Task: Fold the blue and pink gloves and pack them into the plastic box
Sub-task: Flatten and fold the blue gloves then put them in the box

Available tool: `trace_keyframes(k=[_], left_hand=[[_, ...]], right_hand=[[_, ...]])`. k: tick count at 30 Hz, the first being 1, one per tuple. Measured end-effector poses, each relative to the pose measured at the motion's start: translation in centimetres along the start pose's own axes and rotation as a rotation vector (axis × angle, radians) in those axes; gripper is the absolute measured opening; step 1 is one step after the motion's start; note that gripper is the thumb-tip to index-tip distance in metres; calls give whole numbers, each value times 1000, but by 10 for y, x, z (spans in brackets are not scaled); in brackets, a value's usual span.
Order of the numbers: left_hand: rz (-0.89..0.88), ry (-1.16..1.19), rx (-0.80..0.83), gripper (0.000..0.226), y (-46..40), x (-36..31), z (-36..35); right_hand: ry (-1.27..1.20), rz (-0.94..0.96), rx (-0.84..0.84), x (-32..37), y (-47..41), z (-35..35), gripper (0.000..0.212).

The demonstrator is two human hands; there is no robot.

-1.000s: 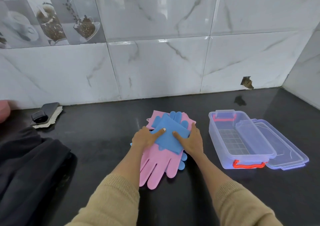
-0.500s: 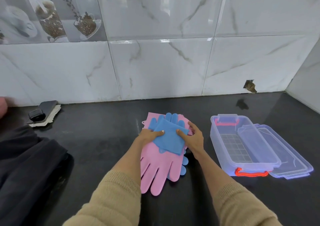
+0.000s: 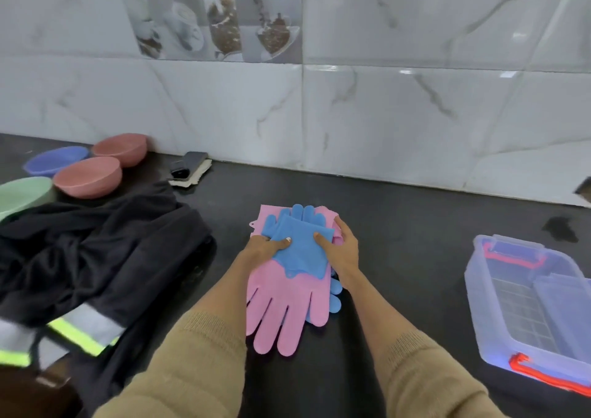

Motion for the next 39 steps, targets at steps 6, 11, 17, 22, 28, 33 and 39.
trace_keyframes(k=[6, 11, 17, 22, 28, 33, 39], left_hand=[[45, 0, -181, 56, 29, 36, 69], [59, -347, -357, 56, 50, 38, 93], [-11, -721, -623, 44, 64, 14, 101], [-119, -736, -611, 39, 55, 4, 89], [-262, -566, -489, 41, 39, -19, 59], [-209, -140, -208, 33, 19, -49, 6], [-142, -66, 26, 22, 11, -76, -73]], right_hand=[[108, 112, 99, 9, 30, -76, 57], [277, 183, 111, 9, 45, -99, 50], [589, 314, -137, 14, 51, -86, 35], [740, 380, -160, 23, 45, -87, 20], [610, 302, -138, 28, 32, -63, 16], [342, 127, -59, 17, 16, -17, 17], [230, -127, -96, -1, 7, 60, 20]])
Point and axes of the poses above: each hand's wrist, its own y-axis away from the middle knuckle, its own z-axis out of the back of the hand, x = y × z, the point moved 6 cm from there along -y, towards the middle knuckle, and after that the axes turned 6 degrees about -z, right-handed, at the moved point
